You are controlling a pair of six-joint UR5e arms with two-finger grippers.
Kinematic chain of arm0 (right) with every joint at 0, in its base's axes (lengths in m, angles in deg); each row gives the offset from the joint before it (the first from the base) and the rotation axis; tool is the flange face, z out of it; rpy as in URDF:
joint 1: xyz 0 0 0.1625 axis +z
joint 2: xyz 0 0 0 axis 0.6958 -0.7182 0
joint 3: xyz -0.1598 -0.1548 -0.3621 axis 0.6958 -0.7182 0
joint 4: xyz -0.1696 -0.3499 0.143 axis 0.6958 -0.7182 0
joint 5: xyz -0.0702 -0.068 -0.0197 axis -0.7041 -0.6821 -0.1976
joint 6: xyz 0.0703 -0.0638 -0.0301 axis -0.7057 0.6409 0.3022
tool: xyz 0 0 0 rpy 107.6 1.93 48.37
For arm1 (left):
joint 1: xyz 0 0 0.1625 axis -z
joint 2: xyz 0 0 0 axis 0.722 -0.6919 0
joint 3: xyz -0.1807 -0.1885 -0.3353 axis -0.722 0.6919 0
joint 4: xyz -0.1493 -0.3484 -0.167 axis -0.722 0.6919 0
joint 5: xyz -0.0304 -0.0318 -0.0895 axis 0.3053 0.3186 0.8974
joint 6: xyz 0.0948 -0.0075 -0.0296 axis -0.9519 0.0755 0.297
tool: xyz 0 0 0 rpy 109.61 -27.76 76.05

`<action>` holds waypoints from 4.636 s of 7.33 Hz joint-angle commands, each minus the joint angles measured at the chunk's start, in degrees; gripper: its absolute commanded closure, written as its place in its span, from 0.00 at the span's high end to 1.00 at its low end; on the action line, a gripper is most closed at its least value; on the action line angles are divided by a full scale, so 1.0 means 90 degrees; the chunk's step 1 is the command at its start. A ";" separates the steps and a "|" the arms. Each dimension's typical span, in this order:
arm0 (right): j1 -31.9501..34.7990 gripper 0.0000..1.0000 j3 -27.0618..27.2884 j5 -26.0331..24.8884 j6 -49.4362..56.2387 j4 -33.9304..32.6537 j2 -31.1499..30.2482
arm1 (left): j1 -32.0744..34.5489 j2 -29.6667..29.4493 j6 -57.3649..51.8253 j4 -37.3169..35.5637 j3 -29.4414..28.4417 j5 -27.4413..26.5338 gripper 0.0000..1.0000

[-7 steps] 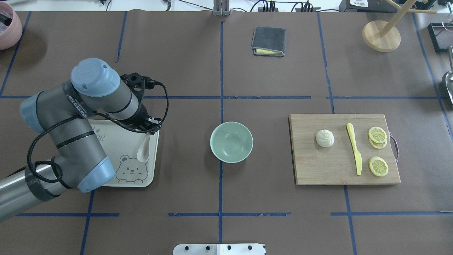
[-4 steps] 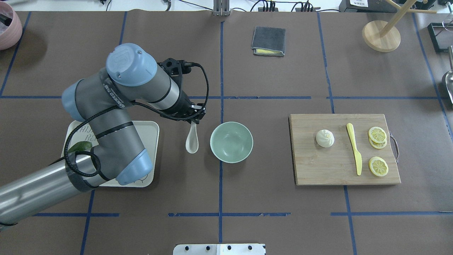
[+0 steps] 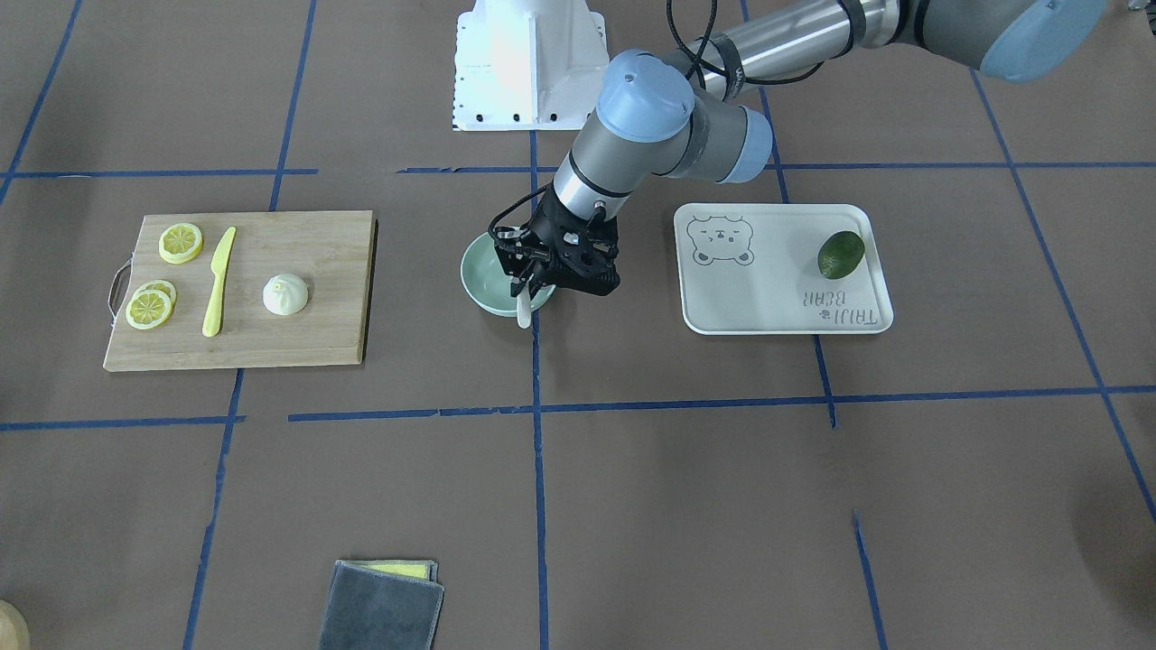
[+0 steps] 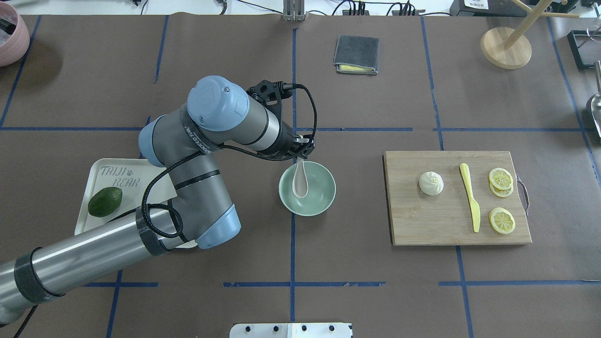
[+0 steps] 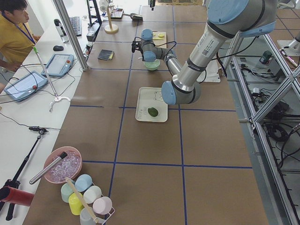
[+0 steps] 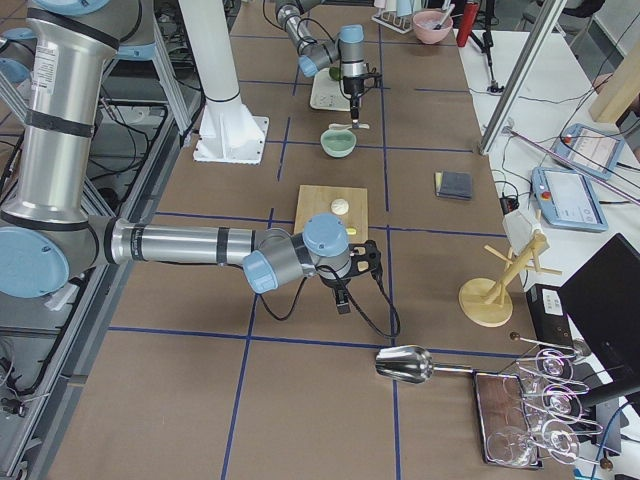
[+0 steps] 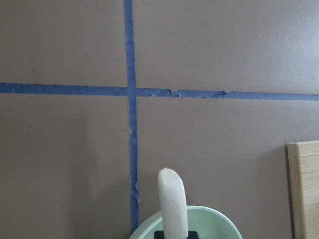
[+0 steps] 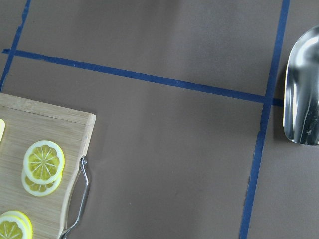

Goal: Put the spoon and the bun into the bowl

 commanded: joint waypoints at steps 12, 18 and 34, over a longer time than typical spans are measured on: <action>-0.4763 0.99 0.0596 -0.3667 -0.6036 -0.0952 0.2713 | 0.0644 0.1921 -0.0649 -0.0103 0.1642 -0.0350 0.83; -0.5029 0.70 0.0606 -0.3778 -0.5977 -0.1247 0.2478 | 0.0644 0.1911 -0.0639 -0.0093 0.1652 -0.0360 0.84; -0.6367 0.88 -0.0176 -0.4744 -0.8047 -0.3297 0.5974 | 0.1308 0.2809 -0.0639 -0.0083 0.2716 0.0119 0.87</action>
